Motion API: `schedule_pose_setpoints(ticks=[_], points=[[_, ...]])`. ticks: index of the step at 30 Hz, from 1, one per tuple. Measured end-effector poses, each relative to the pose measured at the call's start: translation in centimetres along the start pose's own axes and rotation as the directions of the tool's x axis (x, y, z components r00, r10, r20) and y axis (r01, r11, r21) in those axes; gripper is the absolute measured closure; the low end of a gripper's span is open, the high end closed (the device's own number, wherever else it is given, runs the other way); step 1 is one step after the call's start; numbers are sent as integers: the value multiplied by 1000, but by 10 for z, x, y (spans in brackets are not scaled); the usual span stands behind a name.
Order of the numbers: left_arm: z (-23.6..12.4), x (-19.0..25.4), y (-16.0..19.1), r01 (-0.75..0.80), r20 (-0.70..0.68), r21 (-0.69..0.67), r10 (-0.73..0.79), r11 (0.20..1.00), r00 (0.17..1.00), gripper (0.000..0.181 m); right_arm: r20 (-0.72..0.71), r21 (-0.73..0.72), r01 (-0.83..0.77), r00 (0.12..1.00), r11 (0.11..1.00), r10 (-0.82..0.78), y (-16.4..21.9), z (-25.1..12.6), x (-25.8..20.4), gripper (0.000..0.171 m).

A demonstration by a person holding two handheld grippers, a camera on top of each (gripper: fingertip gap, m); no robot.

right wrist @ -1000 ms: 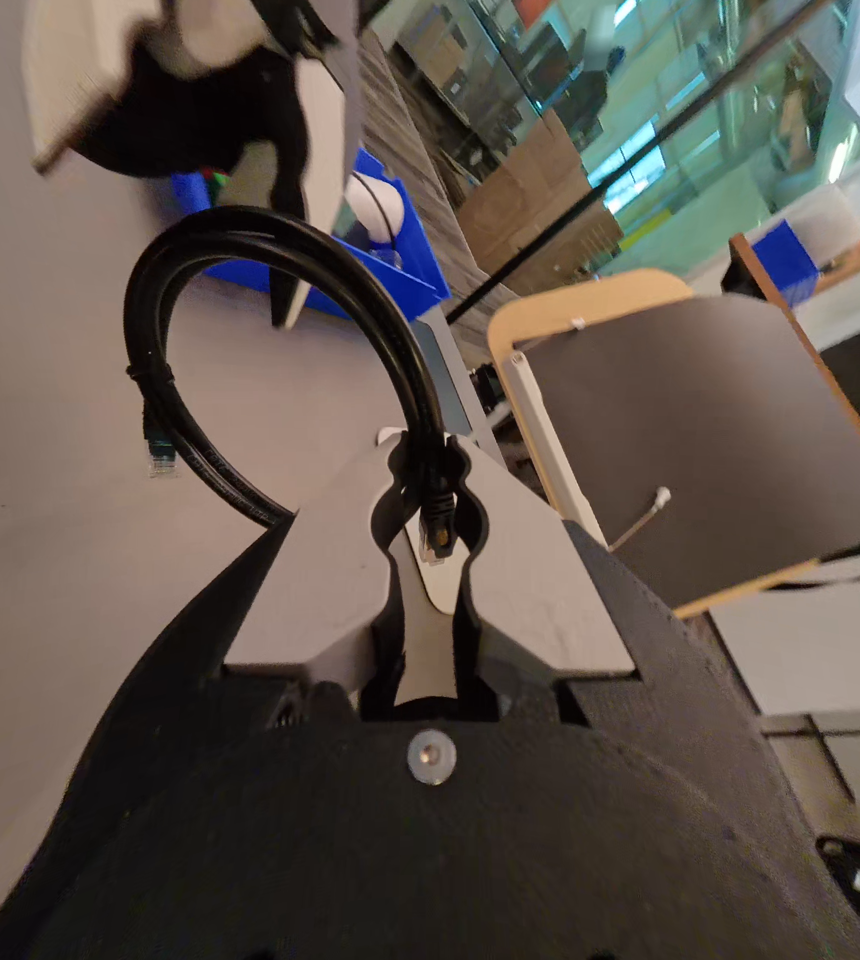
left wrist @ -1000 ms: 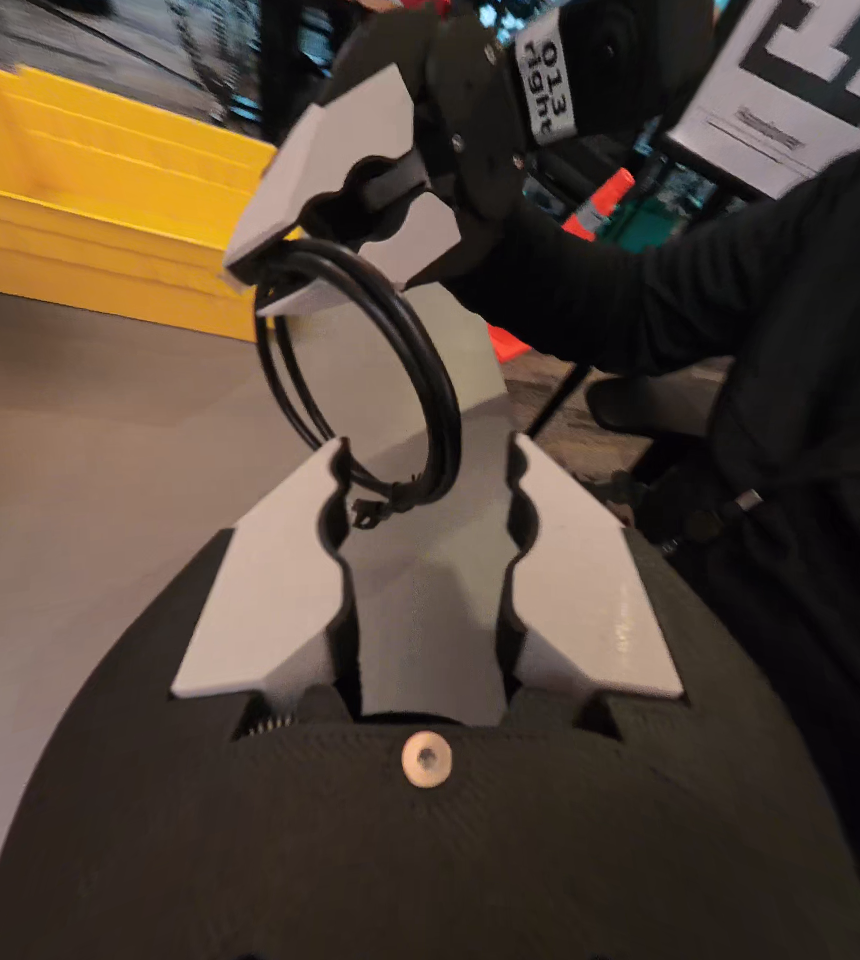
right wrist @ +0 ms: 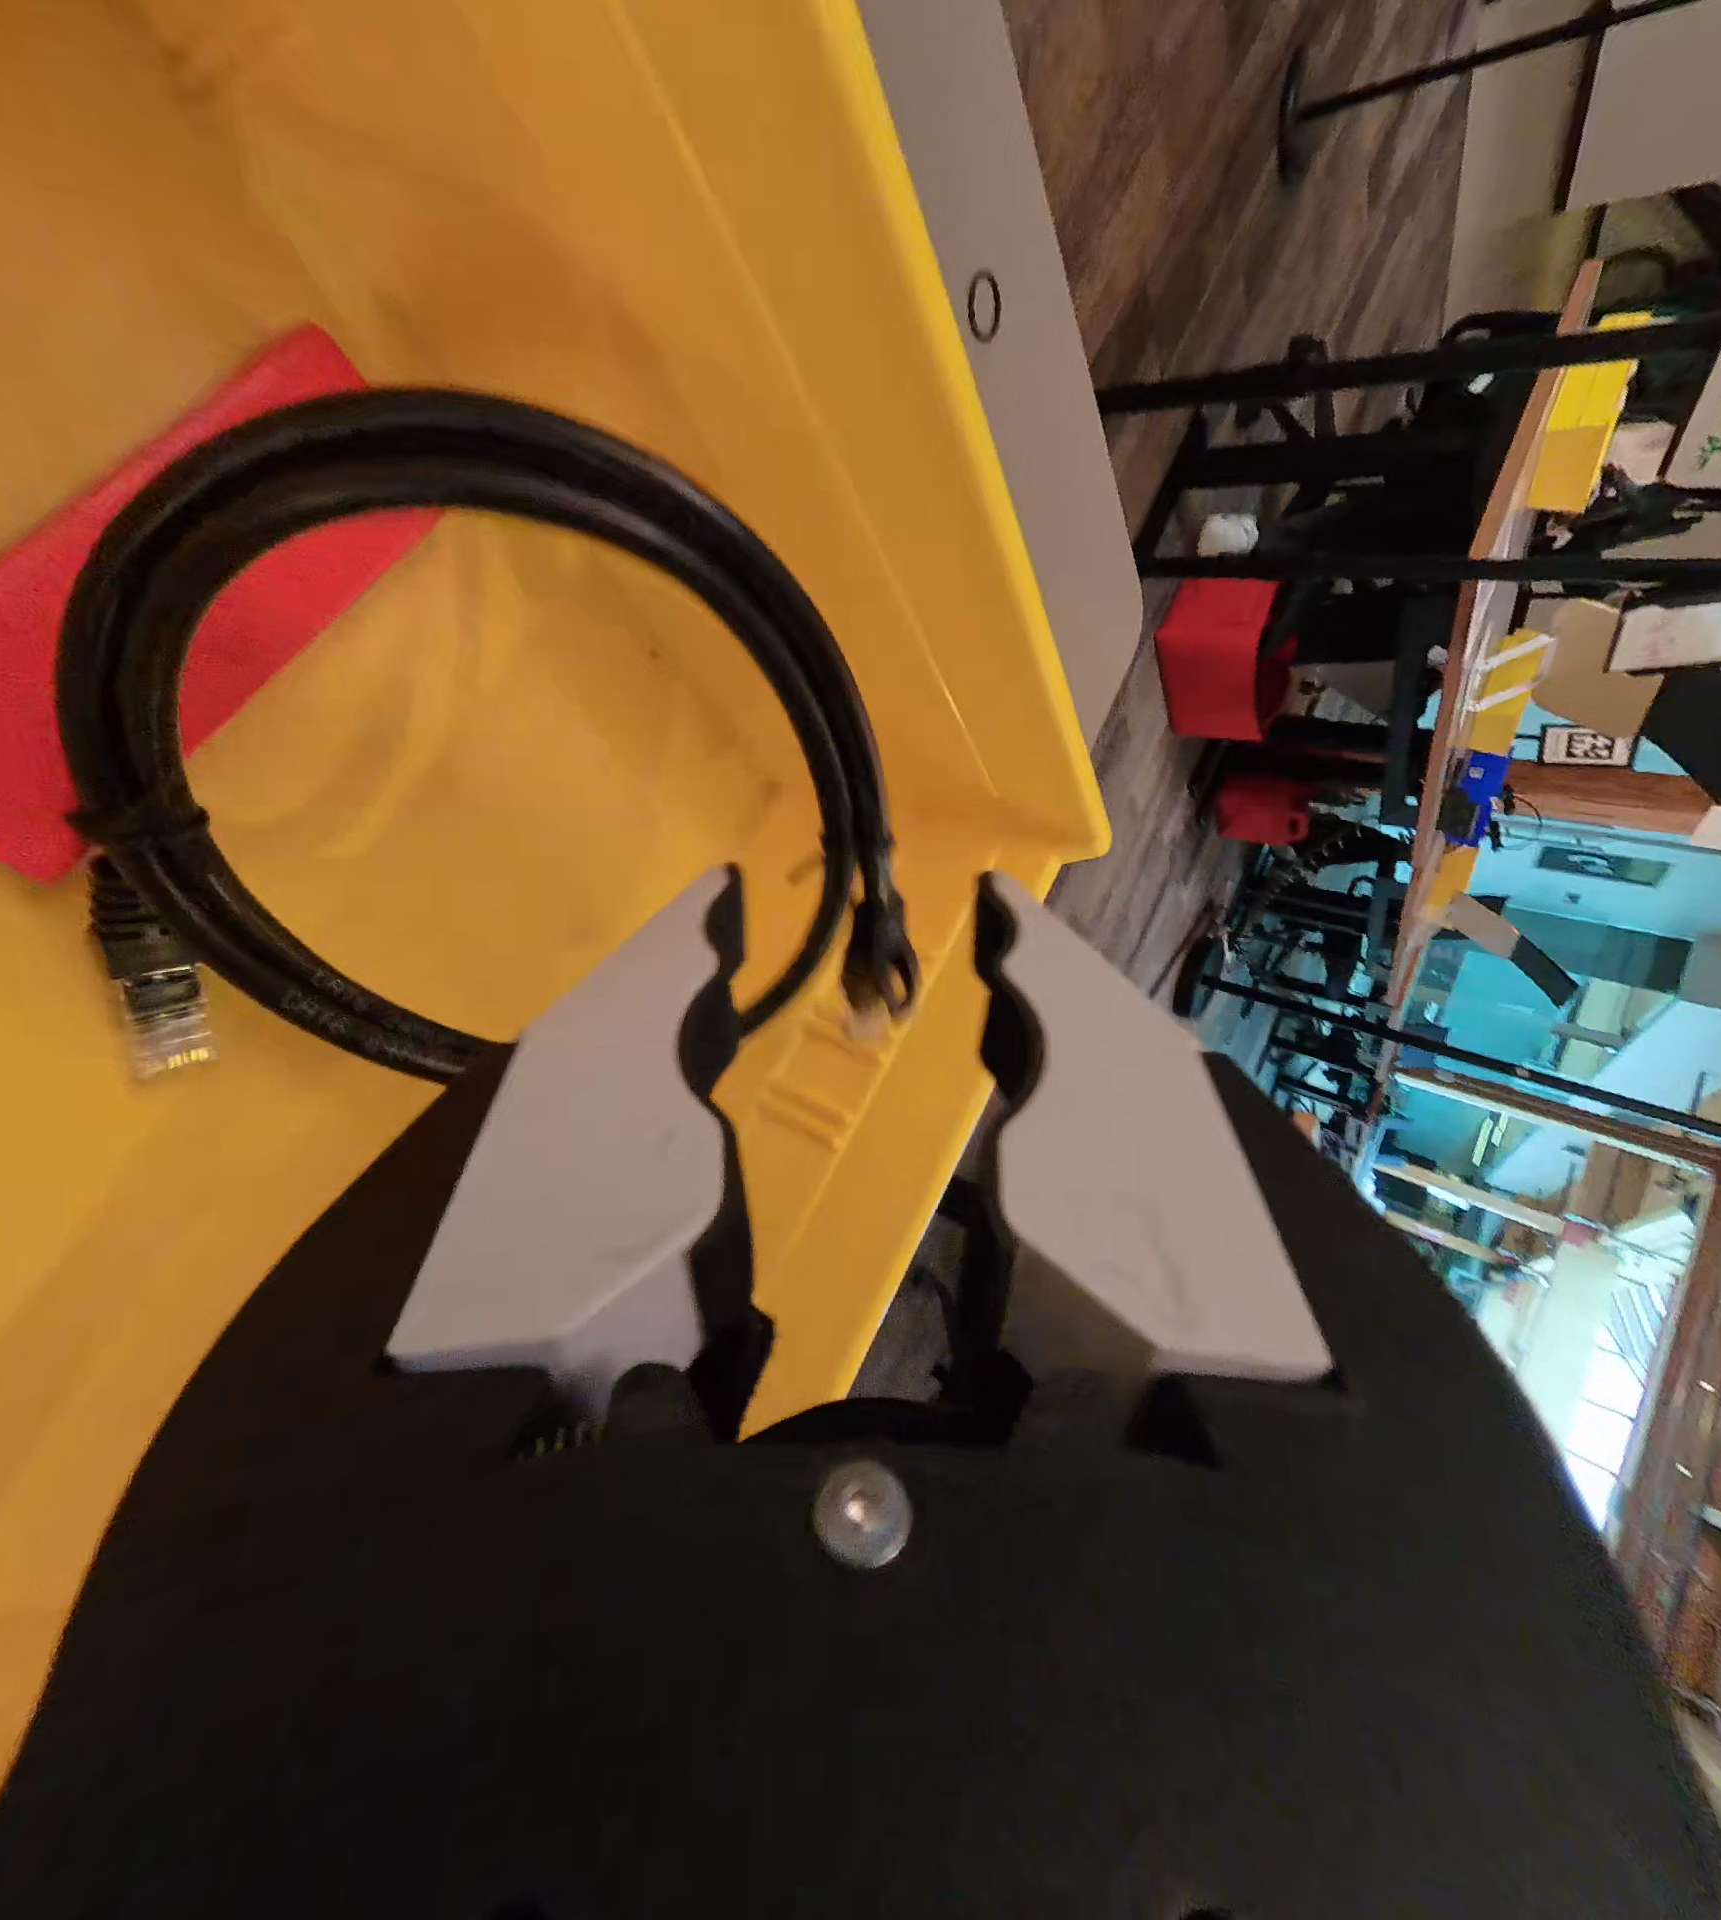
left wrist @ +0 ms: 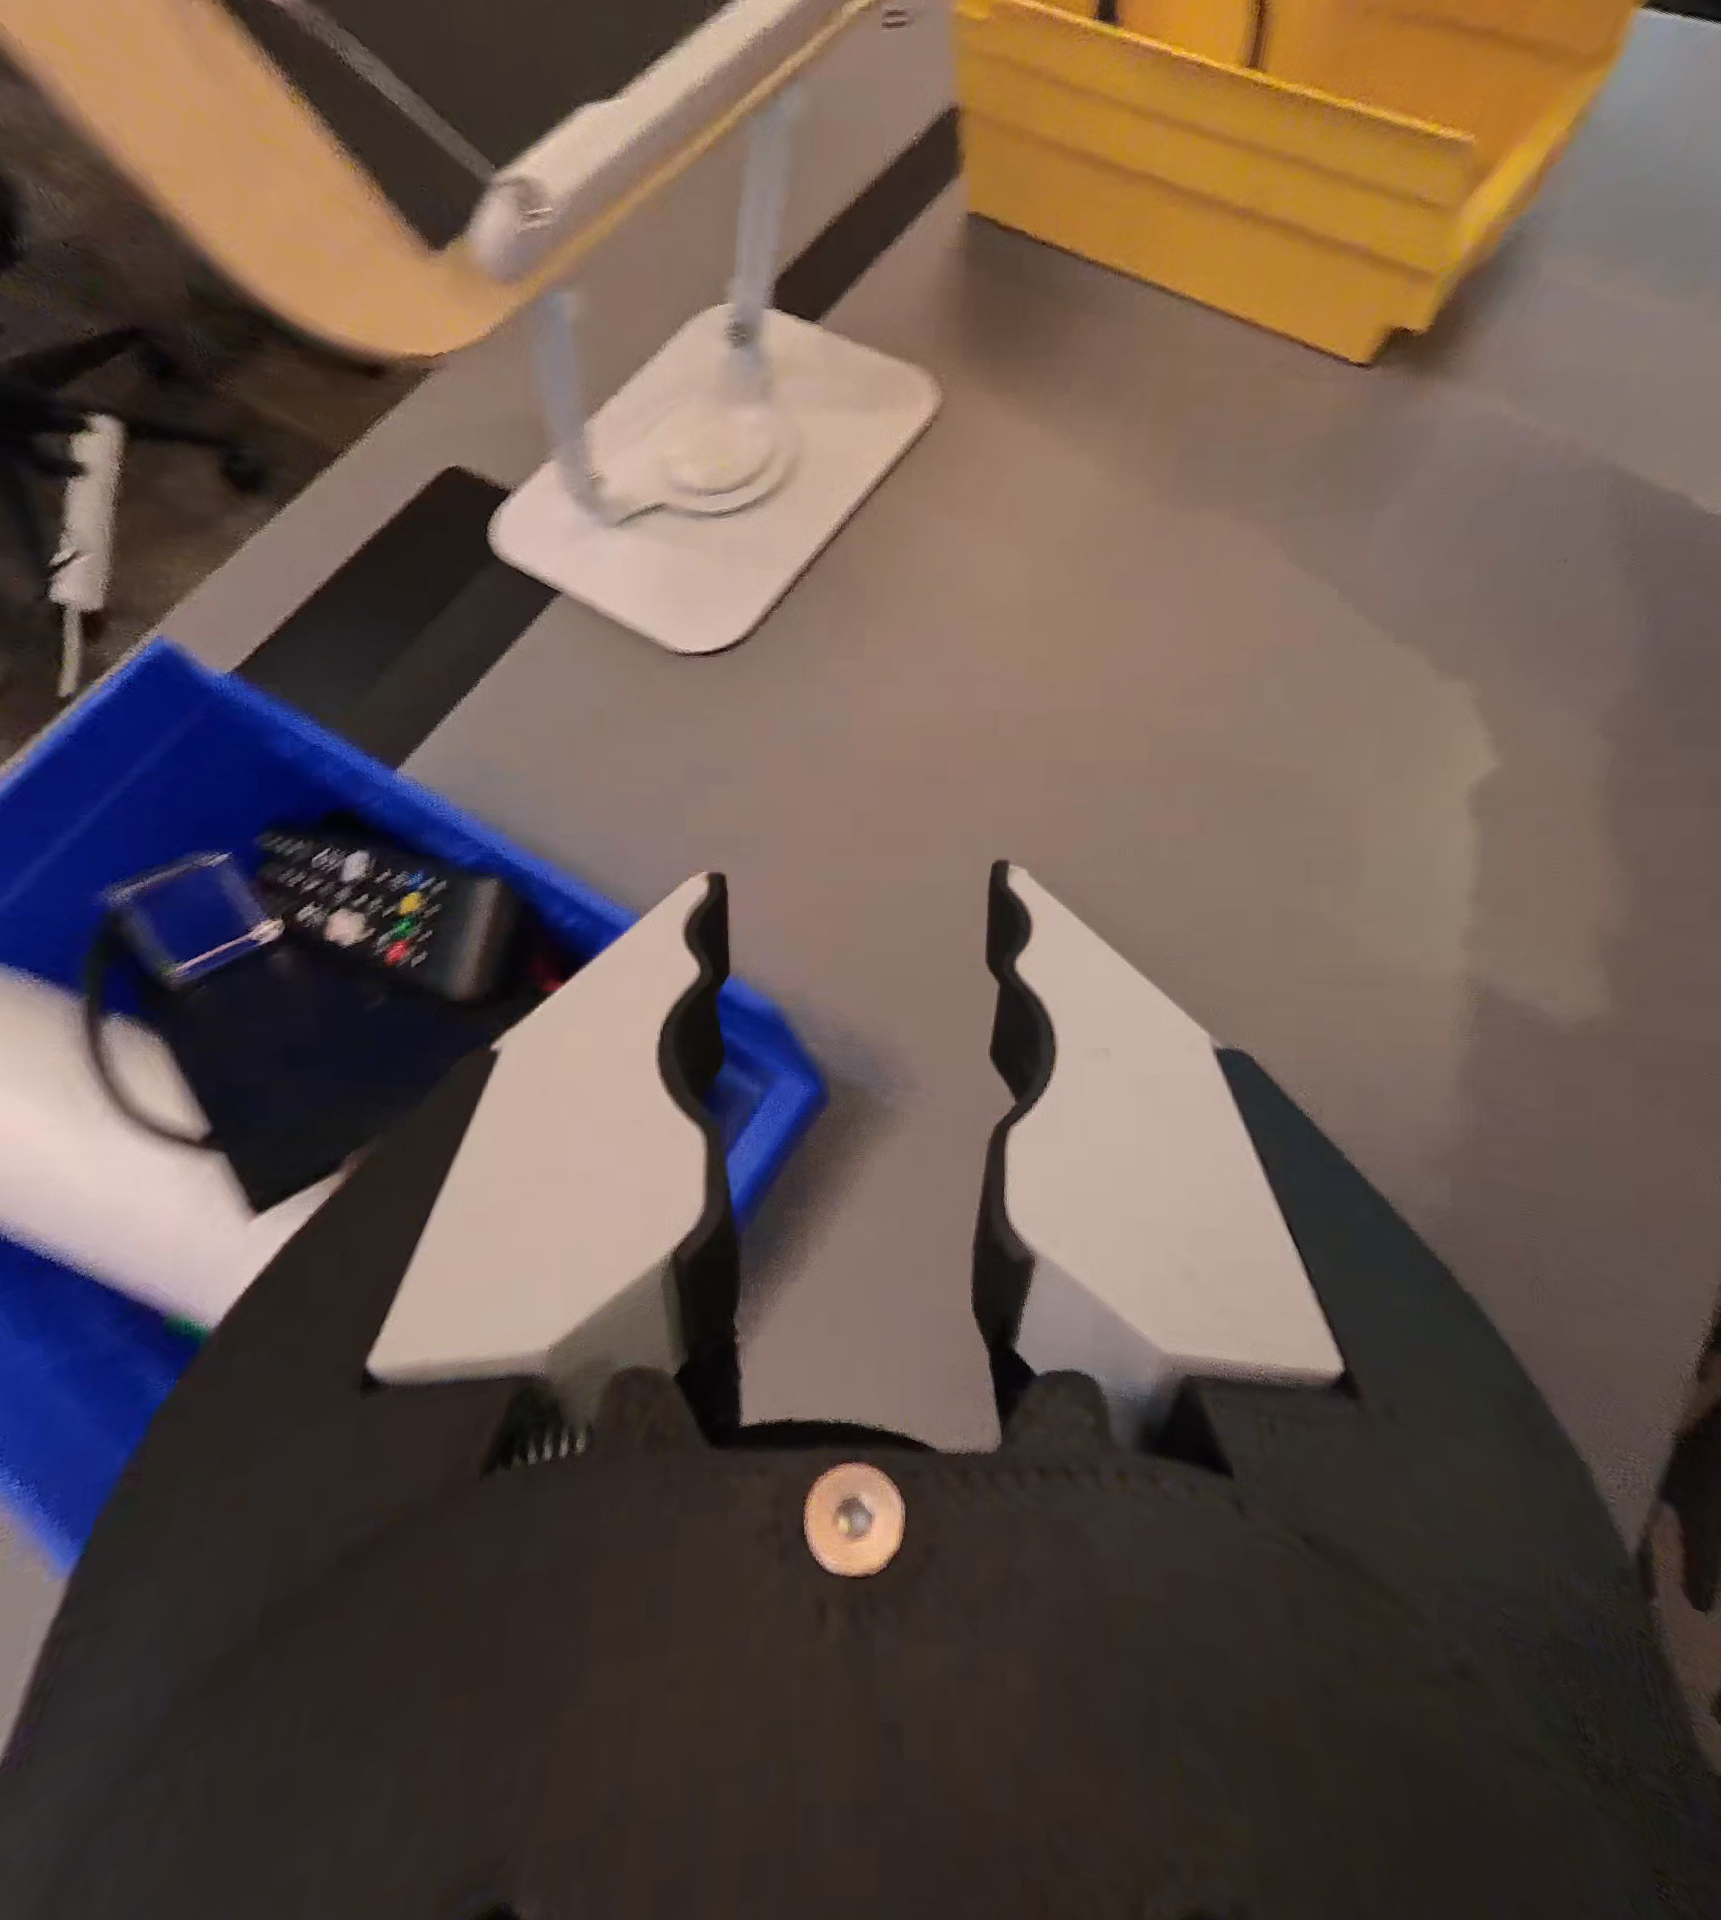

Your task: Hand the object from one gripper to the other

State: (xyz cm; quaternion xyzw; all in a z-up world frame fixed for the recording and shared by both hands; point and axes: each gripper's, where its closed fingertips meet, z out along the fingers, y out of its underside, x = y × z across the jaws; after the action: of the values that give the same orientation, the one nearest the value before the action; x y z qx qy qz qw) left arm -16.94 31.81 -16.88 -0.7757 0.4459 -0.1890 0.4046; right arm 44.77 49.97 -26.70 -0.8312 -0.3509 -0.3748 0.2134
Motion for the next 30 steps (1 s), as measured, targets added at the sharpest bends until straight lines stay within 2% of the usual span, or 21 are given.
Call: schedule_pose_setpoints(ticks=[1, 5, 9, 12, 17, 21, 24, 30], points=[[-5, -13, 3, 20, 33, 4, -20, 1000, 999, 133, -9, -22, 9, 1000, 1000, -9, 1, 2, 2, 117], [-12, -58, 19, 33, 185, -13, -30, 999, 982, 136, -45, 14, -9, 999, 1000, 9, -6, -9, 10, 112], [10, -74, 31, -76, 242, -141, 109, 987, 964, 133, -92, 122, -37, 995, 992, 49, -20, -46, 14, 117], [34, -88, 40, -171, 267, -298, 254, 939, 930, 129, -113, 207, -30, 992, 978, 54, -31, -79, 6, 120], [72, -115, 48, -254, 221, -471, 392, 845, 893, 125, -128, 320, 4, 991, 947, 39, -48, -122, -15, 123], [96, -134, 77, -262, 122, -625, 424, 736, 898, 115, -122, 372, 32, 992, 928, 15, -59, -141, -30, 123], [107, -138, 82, -264, 90, -647, 415, 715, 905, 112, -113, 405, 36, 994, 914, 11, -64, -148, -36, 123], [109, -148, 79, -243, 83, -643, 381, 727, 921, 123, -89, 444, 37, 996, 895, 3, -71, -152, -47, 124]])
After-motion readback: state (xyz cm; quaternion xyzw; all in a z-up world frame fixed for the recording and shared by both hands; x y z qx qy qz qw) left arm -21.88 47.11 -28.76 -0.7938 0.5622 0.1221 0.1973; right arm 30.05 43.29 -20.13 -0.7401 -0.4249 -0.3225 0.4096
